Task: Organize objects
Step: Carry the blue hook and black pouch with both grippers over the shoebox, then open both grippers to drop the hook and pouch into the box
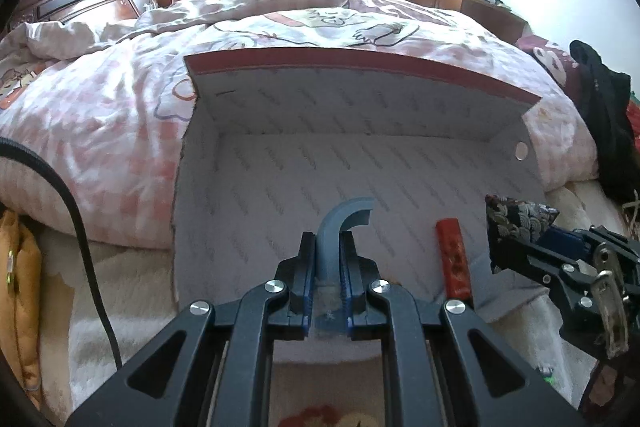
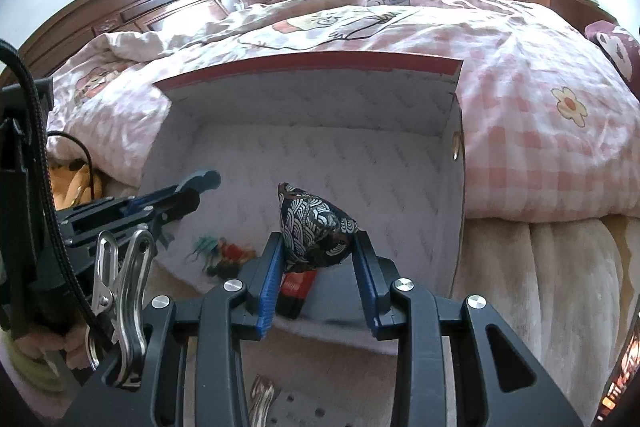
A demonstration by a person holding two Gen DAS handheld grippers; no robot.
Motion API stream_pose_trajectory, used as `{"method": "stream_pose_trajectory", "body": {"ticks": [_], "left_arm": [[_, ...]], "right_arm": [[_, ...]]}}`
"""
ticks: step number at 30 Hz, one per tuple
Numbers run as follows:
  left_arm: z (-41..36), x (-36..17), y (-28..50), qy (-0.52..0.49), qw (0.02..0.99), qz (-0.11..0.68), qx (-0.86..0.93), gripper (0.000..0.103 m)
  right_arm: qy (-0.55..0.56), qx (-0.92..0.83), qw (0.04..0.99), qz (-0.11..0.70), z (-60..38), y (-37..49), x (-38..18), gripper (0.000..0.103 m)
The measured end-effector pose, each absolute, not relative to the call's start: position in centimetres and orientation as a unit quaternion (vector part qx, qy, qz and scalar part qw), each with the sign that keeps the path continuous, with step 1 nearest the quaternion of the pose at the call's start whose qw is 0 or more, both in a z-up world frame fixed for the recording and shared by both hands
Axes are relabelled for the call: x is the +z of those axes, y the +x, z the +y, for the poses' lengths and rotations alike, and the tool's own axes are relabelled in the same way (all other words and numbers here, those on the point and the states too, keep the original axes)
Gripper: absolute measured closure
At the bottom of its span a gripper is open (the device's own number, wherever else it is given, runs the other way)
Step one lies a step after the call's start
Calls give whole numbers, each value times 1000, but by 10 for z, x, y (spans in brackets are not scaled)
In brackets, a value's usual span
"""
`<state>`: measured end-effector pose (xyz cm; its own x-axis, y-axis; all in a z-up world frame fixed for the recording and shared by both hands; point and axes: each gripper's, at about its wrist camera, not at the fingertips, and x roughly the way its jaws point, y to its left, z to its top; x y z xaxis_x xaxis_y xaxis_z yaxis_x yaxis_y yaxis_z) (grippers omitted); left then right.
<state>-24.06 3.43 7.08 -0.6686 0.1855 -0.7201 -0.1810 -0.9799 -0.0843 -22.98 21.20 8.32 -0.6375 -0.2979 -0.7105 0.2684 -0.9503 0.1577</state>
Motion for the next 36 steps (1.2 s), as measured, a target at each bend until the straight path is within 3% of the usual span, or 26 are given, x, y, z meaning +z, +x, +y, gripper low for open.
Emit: {"method": "stream_pose_trajectory", "body": {"ticks": [24,27,29,30,36], "left_arm": [[52,43,-274,-408,74,22,910,92],[53,43,-273,-412,77,31,907,84],[54,43,-271,-414,74,36,907,59],[55,44,-269,-412,71,38,908,55],[55,48,-262,-408,65,44,910,51]], "right_arm": [[396,-909,130,-11,207,-270,59,68],[395,-909,129,-13,207,-270,59,67],[396,-909,128,-16,207,-269,61,63],[394,-910,128,-17,207,-268,62,62],[394,-910,130,-18,208,-262,69,60]]}}
